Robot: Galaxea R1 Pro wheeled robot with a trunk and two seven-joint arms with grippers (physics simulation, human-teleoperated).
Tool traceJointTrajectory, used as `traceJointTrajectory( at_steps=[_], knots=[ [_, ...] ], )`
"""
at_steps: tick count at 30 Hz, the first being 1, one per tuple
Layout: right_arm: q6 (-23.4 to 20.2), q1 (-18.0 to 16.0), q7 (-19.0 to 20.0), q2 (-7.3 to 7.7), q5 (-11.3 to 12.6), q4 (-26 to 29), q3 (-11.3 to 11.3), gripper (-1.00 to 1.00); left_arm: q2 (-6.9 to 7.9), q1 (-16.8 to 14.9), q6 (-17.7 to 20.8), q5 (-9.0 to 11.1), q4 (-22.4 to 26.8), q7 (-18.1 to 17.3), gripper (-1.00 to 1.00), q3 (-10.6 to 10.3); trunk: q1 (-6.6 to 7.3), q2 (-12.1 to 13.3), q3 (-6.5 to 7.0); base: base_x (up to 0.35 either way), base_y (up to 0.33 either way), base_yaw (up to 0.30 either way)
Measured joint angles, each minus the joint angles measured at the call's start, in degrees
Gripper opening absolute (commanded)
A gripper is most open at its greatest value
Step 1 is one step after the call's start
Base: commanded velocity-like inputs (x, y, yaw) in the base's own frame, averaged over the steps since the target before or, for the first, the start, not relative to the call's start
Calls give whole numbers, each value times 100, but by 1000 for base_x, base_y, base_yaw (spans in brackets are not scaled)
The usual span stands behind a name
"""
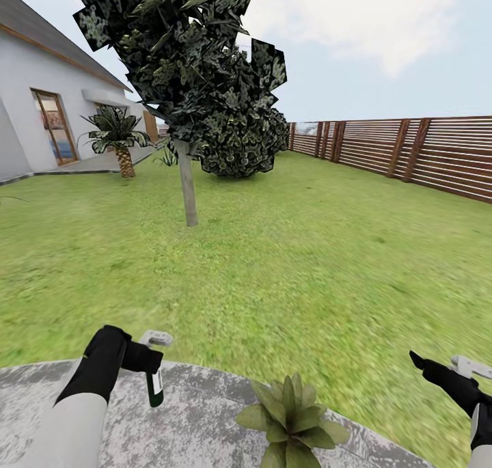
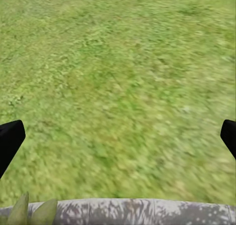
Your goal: Pick up the pesticide atomizer in the garden and spray insectifuge to fully cover both potted plants in the garden.
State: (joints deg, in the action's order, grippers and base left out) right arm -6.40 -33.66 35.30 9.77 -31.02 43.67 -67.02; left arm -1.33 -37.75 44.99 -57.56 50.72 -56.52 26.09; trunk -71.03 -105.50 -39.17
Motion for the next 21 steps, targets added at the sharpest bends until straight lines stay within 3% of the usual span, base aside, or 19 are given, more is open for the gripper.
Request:
traceJointTrajectory(
  at_steps=[2,6,9,15,21],
  knots=[
    [2,0,1,0,0,1,-2,100,0,-1,8,-2,0,-2,-100,-151,0,0,0,0,0,0],
    [-13,0,0,-7,0,1,-3,100,6,1,50,3,-22,-9,-100,-666,0,0,0,0,0,0],
    [-20,1,2,-8,1,2,1,100,8,-3,324,2,-193,-7,-100,-937,0,0,0,0,0,-114],
    [-29,1,3,-8,-5,3,5,100,4,-4,522,8,-267,-3,-100,-1031,0,0,0,0,0,-237],
    [-31,0,2,-8,-10,1,6,100,1,-5,540,10,-269,-5,-100,-1044,0,0,0,0,0,-53]
  ],
)
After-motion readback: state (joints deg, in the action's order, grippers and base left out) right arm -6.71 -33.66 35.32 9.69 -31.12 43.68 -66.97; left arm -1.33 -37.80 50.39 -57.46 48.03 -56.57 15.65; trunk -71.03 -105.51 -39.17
